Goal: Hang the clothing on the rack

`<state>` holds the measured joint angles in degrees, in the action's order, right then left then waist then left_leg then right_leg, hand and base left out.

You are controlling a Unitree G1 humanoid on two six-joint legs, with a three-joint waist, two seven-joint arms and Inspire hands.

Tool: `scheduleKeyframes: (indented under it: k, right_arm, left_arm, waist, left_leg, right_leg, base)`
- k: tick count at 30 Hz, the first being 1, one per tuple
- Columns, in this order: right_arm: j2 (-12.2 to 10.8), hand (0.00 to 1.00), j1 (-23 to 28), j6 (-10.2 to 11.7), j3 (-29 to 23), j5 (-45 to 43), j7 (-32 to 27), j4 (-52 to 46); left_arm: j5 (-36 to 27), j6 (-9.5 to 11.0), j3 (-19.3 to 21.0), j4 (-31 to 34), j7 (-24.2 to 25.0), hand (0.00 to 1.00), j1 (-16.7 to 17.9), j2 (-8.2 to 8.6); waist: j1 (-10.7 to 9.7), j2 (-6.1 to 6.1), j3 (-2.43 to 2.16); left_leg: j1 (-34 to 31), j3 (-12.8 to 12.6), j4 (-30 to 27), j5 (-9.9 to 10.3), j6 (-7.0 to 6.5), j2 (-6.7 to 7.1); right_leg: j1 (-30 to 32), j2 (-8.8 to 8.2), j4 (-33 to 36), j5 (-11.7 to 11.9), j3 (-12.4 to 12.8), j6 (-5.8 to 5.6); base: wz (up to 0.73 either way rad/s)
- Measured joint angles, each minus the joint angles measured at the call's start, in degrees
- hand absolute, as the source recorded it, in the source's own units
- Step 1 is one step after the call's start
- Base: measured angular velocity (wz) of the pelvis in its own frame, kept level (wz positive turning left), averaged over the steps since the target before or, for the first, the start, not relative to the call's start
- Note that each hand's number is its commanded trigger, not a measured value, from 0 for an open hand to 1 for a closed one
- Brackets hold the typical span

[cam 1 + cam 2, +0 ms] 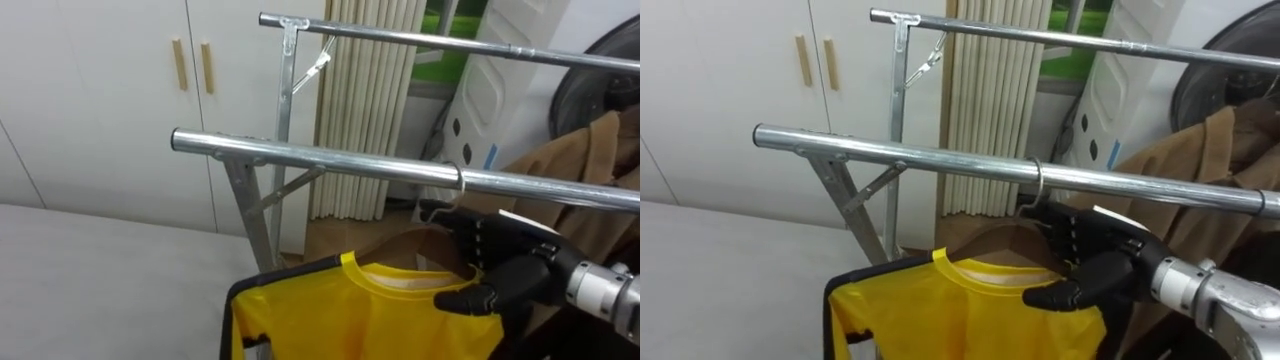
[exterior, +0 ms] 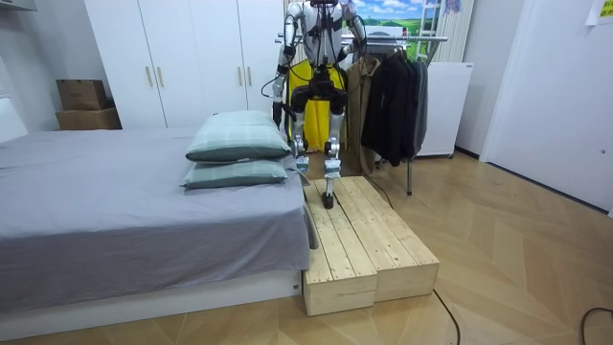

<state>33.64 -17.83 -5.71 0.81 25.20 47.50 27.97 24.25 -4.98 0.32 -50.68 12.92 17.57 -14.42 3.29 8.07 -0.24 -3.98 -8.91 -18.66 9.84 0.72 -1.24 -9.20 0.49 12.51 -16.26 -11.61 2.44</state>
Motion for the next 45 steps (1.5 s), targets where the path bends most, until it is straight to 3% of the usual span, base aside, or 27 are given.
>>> scheduleKeyframes:
  k: [8, 17, 22, 29, 31, 34, 35, 36, 37, 38, 40, 42, 45]
  right_arm:
    - [0.0, 0.0, 0.98, -0.02, -0.7, 0.25, -1.23, -1.65]
    - [0.0, 0.0, 3.08, 0.2, -1.57, 0.21, -5.01, -1.66]
    - [-0.06, 0.0, 6.23, 0.79, -4.56, -3.38, -9.45, -1.7]
    - [-0.06, 0.0, 11.59, 0.9, -5.28, -5.62, -14.29, -1.09]
    - [-0.16, 0.0, 12.09, 1.21, -5.59, -7.35, -16.74, 0.19]
    - [-0.48, 0.0, 12.46, 2.87, -6.23, -10.86, -19.89, 0.29]
    - [-0.78, 0.0, 12.56, 3.59, -6.59, -11.51, -20.56, 0.42]
    - [-1.88, 0.0, 13.01, 5.1, -7.16, -12.98, -22.26, 0.32]
    - [-2.82, 0.0, 12.7, 6.07, -7.19, -15.05, -23.56, -0.87]
    - [-3.64, 0.0, 13.22, 6.42, -7.38, -16.04, -24.24, -1.3]
    - [-4.97, 0.0, 16.58, 5.95, -7.55, -17.04, -26.01, 0.33]
    - [-5.65, 0.0, 18.82, 5.83, -9.36, -17.05, -26.91, 0.78]
    - [-6.74, 0.0, 21.29, 6.13, -11.2, -16.99, -29.33, 0.73]
  left_arm:
    - [-0.14, -0.07, -0.01, -0.01, -0.92, 0.0, -0.06, 0.01]
    - [-0.26, 0.18, -0.03, 0.0, -0.91, 0.0, -0.58, 0.13]
    - [0.1, 0.32, -0.03, 0.06, -0.92, 0.0, -0.21, 0.51]
    - [0.04, 0.25, -0.08, -0.15, -1.11, 0.0, 0.27, 0.5]
    - [0.1, 0.24, -0.01, -0.61, -1.36, 0.0, 0.4, 0.48]
    - [0.2, 0.25, 0.06, -0.72, -1.59, 0.0, 0.87, 0.49]
    - [0.3, 0.26, 0.07, -0.76, -1.64, 0.0, 0.85, 0.5]
    - [0.37, 0.28, 0.32, -0.96, -2.22, 0.0, 0.9, 0.58]
    - [0.36, 0.32, 1.26, -1.15, -2.7, 0.0, 0.91, 0.83]
    - [0.34, 0.24, 1.65, -1.32, -2.76, 0.0, 1.05, 0.63]
    - [0.32, 0.34, 1.61, -1.79, -2.73, 0.0, 1.25, 0.1]
    - [0.31, 0.38, 1.66, -0.94, -2.72, 0.0, 1.38, 0.31]
    - [0.15, 0.93, 1.79, -0.73, -3.27, 0.0, 1.2, 0.35]
  waist:
    - [-0.18, 0.39, 0.31]
    - [-0.24, -0.19, 0.81]
    - [-1.37, -0.94, 0.71]
    - [-2.46, -0.6, 0.41]
    - [-2.53, -0.62, 0.31]
    - [-2.52, -1.22, 0.29]
    - [-2.58, -1.78, 0.51]
    - [-2.61, -2.88, 0.68]
    - [-2.52, -2.65, 0.44]
    - [-2.87, -3.0, 0.42]
    - [-6.45, -2.83, 0.72]
    - [-7.46, -3.3, 0.46]
    - [-7.5, -3.8, 0.03]
  left_leg:
    - [0.09, 0.02, 0.16, 0.0, -0.01, 0.02]
    - [-0.73, 0.14, -0.7, 0.03, -0.03, 0.15]
    - [-1.46, -0.55, -0.7, 0.07, -0.11, 0.15]
    - [-0.7, -1.73, 0.49, 0.05, -0.12, 0.01]
    - [0.06, -1.58, 1.18, -0.05, 0.0, -0.73]
    - [0.84, -0.5, 1.5, -0.24, 0.32, -2.12]
    - [0.97, 0.95, 1.5, -0.32, 0.48, -2.76]
    - [0.64, 4.76, 1.38, -0.57, 0.98, -3.68]
    - [-0.62, 5.88, 0.5, 0.51, 2.7, -4.25]
    - [-1.32, 5.56, -0.31, 1.52, 3.69, -5.11]
    - [0.0, 3.4, -0.94, 1.53, 3.54, -5.07]
    - [0.81, 1.15, -0.53, 1.53, 3.52, -5.05]
    - [1.91, 0.3, 1.42, 0.48, 3.16, -4.46]
  right_leg:
    - [-0.01, -0.12, -0.08, 0.0, -0.01, 0.0]
    - [0.04, -0.05, -0.34, 0.0, -0.03, 0.0]
    - [0.91, -0.14, -0.69, 0.01, 0.42, 0.0]
    - [1.3, -0.28, -0.4, 0.01, 0.43, -0.01]
    - [2.26, -0.27, 1.85, -0.02, 0.14, -0.09]
    - [4.27, 0.28, 6.45, 0.29, 0.14, -2.0]
    - [5.28, 0.59, 8.13, 0.08, 0.3, -3.61]
    - [7.38, 0.24, 7.96, -1.61, 1.06, -3.32]
    - [10.88, -2.48, 6.57, 1.7, 0.79, -1.75]
    - [11.22, -1.98, 7.49, 2.25, -0.62, -1.98]
    - [8.77, -1.62, 5.18, 3.1, -4.4, -0.86]
    - [8.01, -1.45, 3.94, 3.25, -4.63, -0.57]
    - [7.64, -1.51, 2.7, 3.41, -4.18, 0.21]
  base:
    - [0.0]
    - [0.02]
    - [-0.05]
    - [-0.1]
    - [-0.1]
    - [-0.24]
    - [-0.41]
    - [-0.73]
    - [-0.74]
    - [-0.29]
    - [0.37]
    - [0.13]
    - [-0.06]
